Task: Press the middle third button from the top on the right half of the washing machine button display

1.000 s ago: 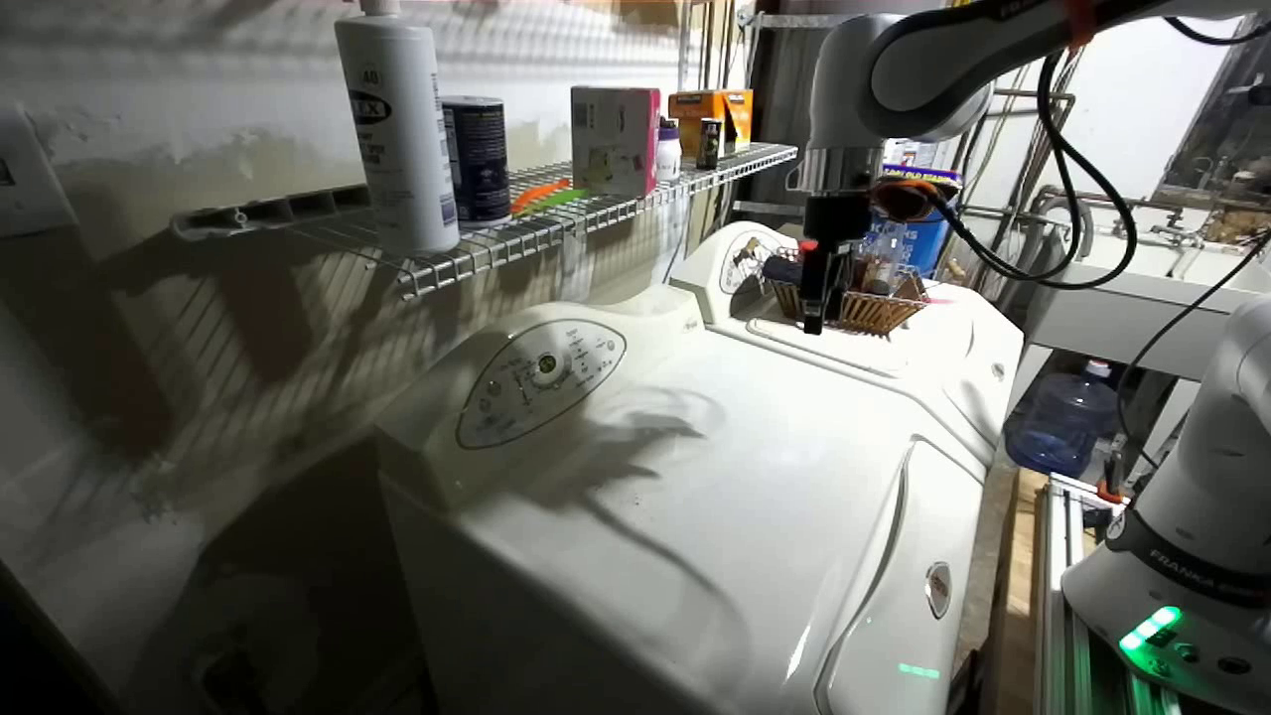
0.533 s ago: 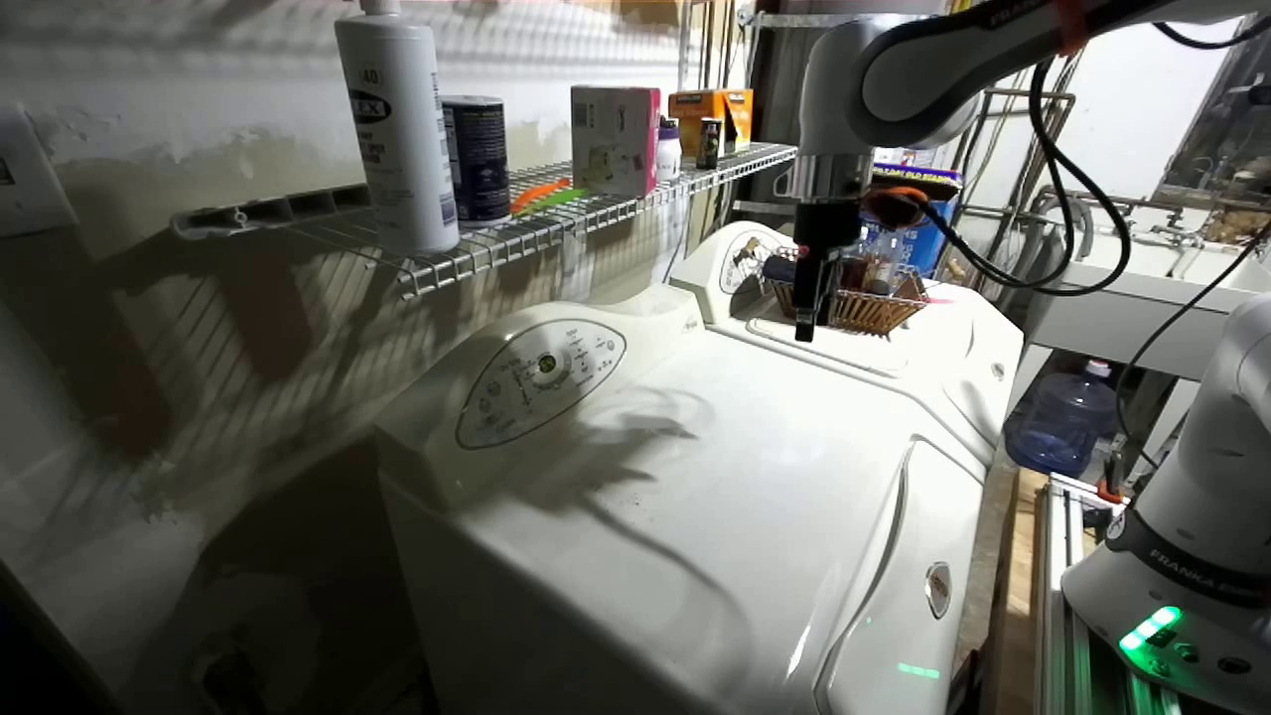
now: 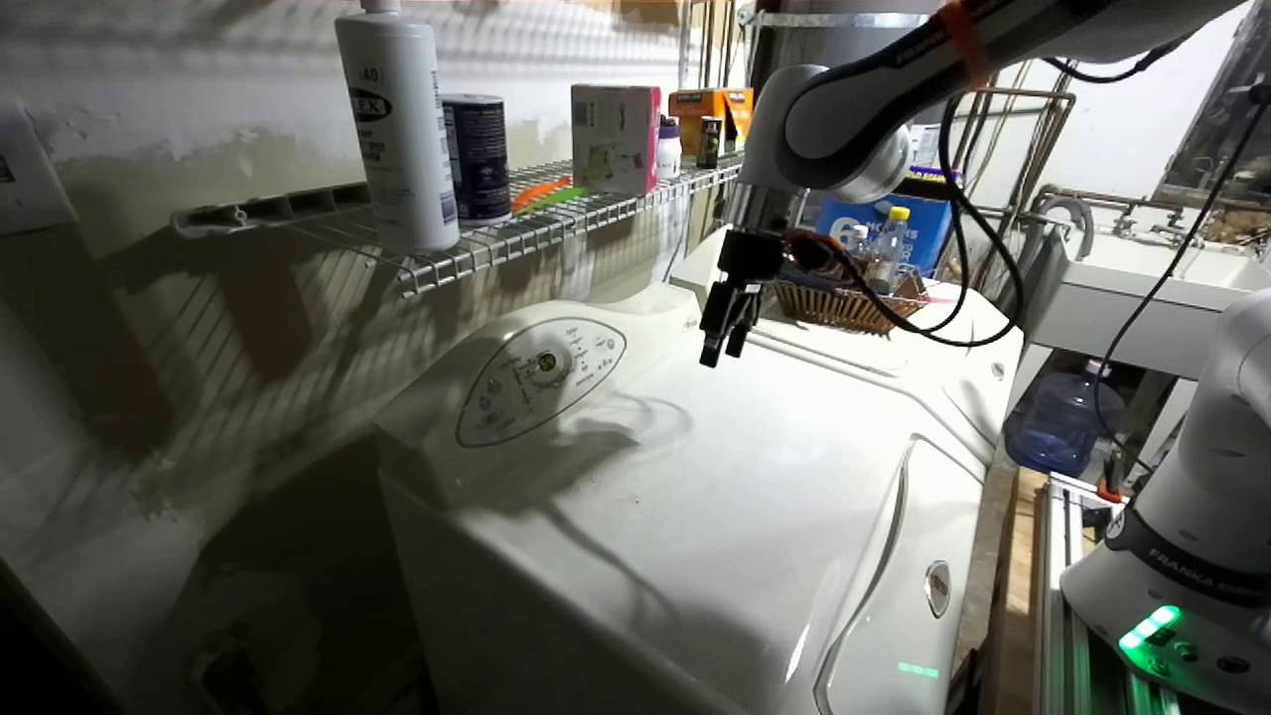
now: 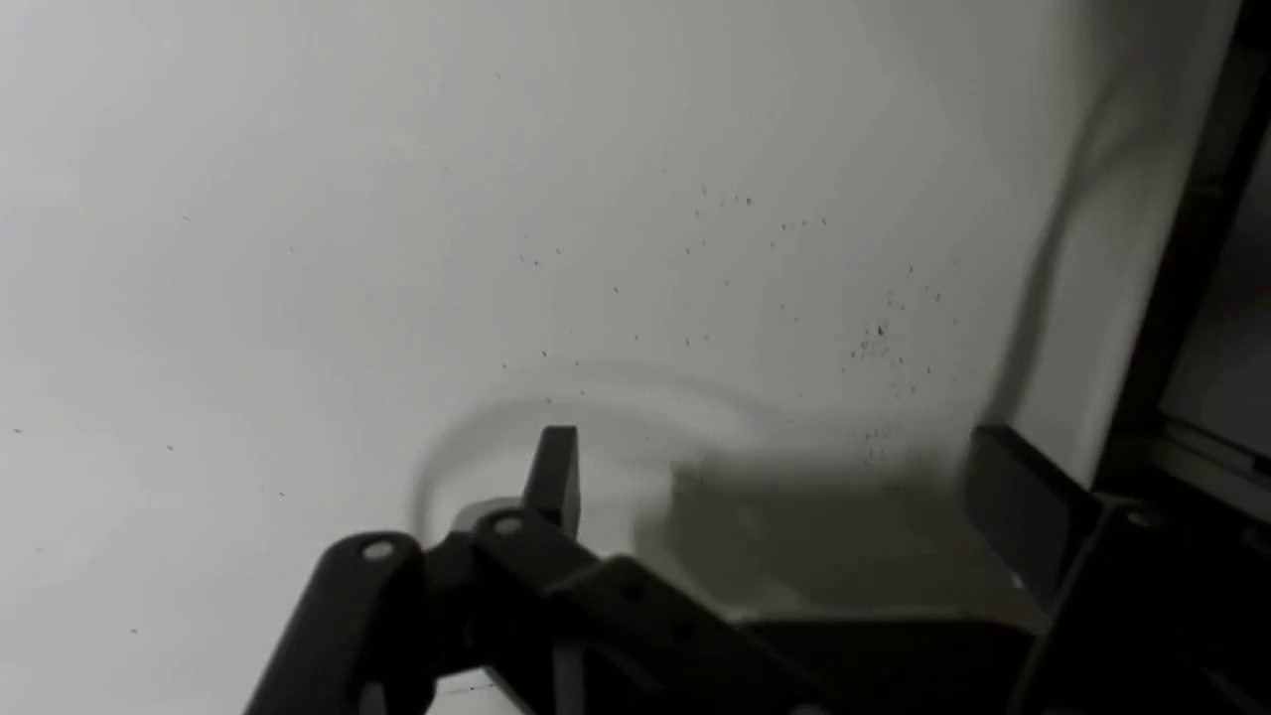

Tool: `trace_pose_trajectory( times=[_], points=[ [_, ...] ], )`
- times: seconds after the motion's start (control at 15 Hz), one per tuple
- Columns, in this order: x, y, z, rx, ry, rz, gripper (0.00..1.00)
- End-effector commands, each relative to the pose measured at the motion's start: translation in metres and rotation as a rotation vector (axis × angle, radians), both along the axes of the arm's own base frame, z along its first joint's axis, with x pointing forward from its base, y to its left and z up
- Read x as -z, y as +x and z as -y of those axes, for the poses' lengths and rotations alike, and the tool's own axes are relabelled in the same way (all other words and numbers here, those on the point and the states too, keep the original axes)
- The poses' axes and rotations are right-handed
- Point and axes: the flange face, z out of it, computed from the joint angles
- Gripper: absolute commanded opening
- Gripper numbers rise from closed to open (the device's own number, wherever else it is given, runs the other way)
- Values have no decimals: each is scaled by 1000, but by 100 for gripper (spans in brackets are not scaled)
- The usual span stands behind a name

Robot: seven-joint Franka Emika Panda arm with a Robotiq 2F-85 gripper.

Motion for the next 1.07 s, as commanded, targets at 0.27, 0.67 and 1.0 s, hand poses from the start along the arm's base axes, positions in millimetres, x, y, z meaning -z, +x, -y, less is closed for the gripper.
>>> trace_pose_trajectory(
  times=[0.27, 0.67, 1.0],
  points=[
    [27, 50, 5, -24, 115, 286, 46],
    [32, 57, 4, -64, 125, 344, 29],
    [42, 66, 6, -76, 129, 350, 11]
  ],
)
